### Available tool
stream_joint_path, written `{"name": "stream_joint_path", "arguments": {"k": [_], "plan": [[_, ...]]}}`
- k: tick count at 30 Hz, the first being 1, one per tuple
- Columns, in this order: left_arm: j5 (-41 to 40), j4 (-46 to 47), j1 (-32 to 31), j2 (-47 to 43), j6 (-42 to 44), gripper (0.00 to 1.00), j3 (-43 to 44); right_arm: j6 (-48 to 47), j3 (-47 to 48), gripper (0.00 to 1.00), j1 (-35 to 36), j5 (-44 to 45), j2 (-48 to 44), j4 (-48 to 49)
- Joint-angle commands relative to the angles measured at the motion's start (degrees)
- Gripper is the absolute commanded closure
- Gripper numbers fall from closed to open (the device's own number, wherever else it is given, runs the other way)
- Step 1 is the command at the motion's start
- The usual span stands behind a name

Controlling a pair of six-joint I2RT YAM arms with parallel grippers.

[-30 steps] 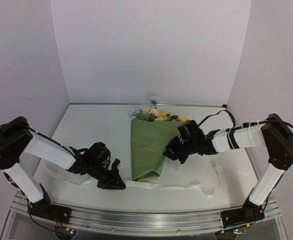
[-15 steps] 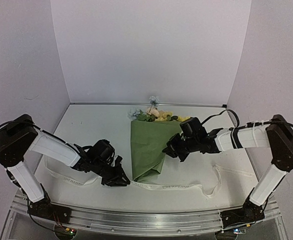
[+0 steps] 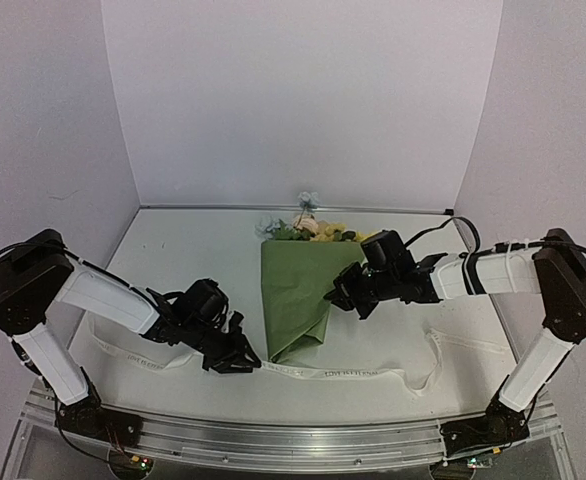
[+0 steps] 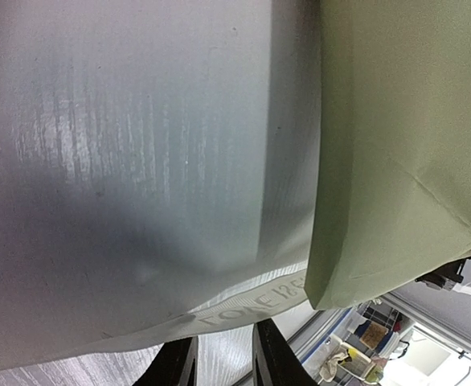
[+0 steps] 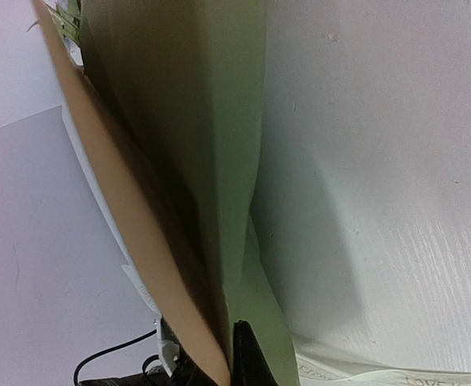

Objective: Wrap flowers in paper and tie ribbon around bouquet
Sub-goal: Place the tied bouquet with the ribbon.

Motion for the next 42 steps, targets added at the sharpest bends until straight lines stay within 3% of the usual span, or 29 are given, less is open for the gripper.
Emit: {"name": "stream_joint_path", "arguments": {"k": [1,22,35,42], "plan": [[-2.52,-4.40,-0.10,-1.70,-0.78,0.75,-1.82,0.60,2.50,1.00,-0.40,-0.26,-1.99,1.52],[0.51,-5.55,0.01,-1.32,-0.52,0.77,3.14,3.62,0.45,1.00,0.74,-0.47,-5.40,2.12],[3.46,8.43,8.99,7.58,-7.69,0.80,1.78,6.69,-6.20,1.00,5.25,1.13,-5.21,8.00],[4.04,12.16,10.40,12.60,-10.29,0.81,3.43,8.64,-9.76,1.00,8.66,2.45,-4.25,10.77]]}}
